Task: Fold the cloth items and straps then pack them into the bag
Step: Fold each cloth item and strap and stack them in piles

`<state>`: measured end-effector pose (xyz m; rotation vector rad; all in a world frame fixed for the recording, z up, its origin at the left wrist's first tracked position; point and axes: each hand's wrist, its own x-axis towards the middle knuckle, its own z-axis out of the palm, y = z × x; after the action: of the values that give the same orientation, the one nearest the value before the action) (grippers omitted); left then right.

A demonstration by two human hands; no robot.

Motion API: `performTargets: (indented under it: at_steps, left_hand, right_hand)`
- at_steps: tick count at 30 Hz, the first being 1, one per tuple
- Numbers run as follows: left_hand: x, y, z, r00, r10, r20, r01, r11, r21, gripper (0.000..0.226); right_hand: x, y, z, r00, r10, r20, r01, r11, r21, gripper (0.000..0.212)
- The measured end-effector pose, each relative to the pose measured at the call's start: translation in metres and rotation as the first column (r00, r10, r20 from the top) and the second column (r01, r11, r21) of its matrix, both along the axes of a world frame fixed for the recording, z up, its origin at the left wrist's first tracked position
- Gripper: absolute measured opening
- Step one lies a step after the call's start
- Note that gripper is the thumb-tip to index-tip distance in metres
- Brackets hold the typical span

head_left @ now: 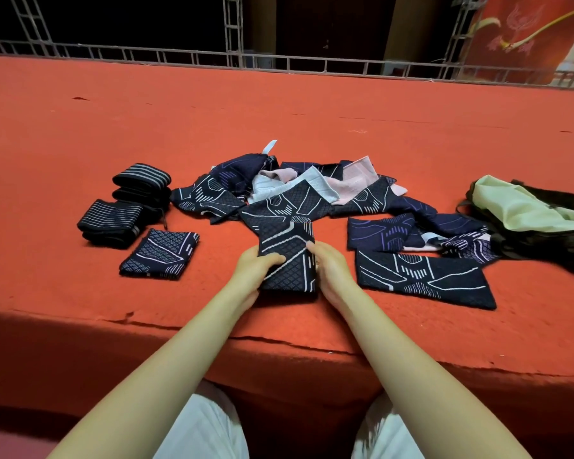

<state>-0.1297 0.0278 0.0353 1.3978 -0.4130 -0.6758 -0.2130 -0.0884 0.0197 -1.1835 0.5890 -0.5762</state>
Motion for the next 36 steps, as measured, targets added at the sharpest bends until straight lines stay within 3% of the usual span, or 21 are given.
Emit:
performTargets:
  at_steps: [2, 5, 7, 11, 14, 16, 18, 25, 30, 33, 36]
  left_hand:
    - [0.003, 0.004, 0.009, 0.999, -0.017, 0.028, 0.020, 0.996, -0.086, 0.031]
    - [0.013, 0.016, 0.021, 0.994, -0.060, 0.095, 0.068, 0.994, -0.088, 0.038]
    - [0.022, 0.027, 0.026, 0.987, -0.094, 0.132, 0.102, 0.993, -0.056, 0.040]
    - [0.043, 0.047, 0.034, 0.960, -0.104, 0.259, 0.100, 0.995, 0.027, 0.040]
    - [0.061, 0.064, 0.035, 0.947, -0.086, 0.309, 0.073, 0.996, 0.052, 0.042]
    - [0.073, 0.078, 0.035, 0.953, -0.050, 0.299, 0.033, 0.998, 0.061, 0.041]
    - [0.083, 0.093, 0.038, 0.965, -0.007, 0.261, -0.005, 0.999, 0.045, 0.039]
    - [0.128, 0.140, 0.037, 0.962, 0.058, 0.265, -0.091, 0.990, 0.111, 0.046]
    - [0.148, 0.146, 0.027, 0.936, 0.145, 0.320, -0.197, 0.971, 0.136, 0.044]
    - [0.161, 0.144, 0.019, 0.915, 0.229, 0.332, -0.281, 0.953, 0.116, 0.043]
    - [0.176, 0.144, 0.015, 0.887, 0.279, 0.367, -0.349, 0.927, 0.139, 0.044]
  right_hand:
    - [0.004, 0.003, 0.012, 0.988, 0.132, 0.085, -0.148, 0.964, 0.222, 0.030]
    - [0.016, 0.005, 0.024, 0.983, 0.167, 0.083, -0.182, 0.955, 0.236, 0.039]
    - [0.026, 0.006, 0.029, 0.991, 0.126, 0.033, -0.130, 0.974, 0.187, 0.034]
    - [0.048, 0.022, 0.039, 0.998, 0.046, -0.041, -0.042, 0.995, 0.095, 0.006]
    - [0.068, 0.038, 0.044, 0.999, -0.031, -0.044, 0.027, 0.996, -0.087, 0.016]
    - [0.081, 0.048, 0.048, 0.999, 0.005, -0.049, -0.017, 0.969, -0.246, 0.020]
    - [0.093, 0.057, 0.053, 0.993, 0.081, -0.086, -0.105, 0.944, -0.313, 0.007]
    - [0.132, 0.073, 0.061, 0.923, 0.292, -0.250, -0.374, 0.834, -0.406, 0.035]
    - [0.172, 0.088, 0.044, 0.971, 0.178, -0.156, -0.220, 0.925, -0.309, 0.025]
    - [0.193, 0.096, 0.031, 0.974, 0.168, -0.152, -0.198, 0.955, -0.218, 0.048]
    - [0.203, 0.106, 0.021, 0.956, 0.203, -0.211, -0.253, 0.936, -0.247, 0.052]
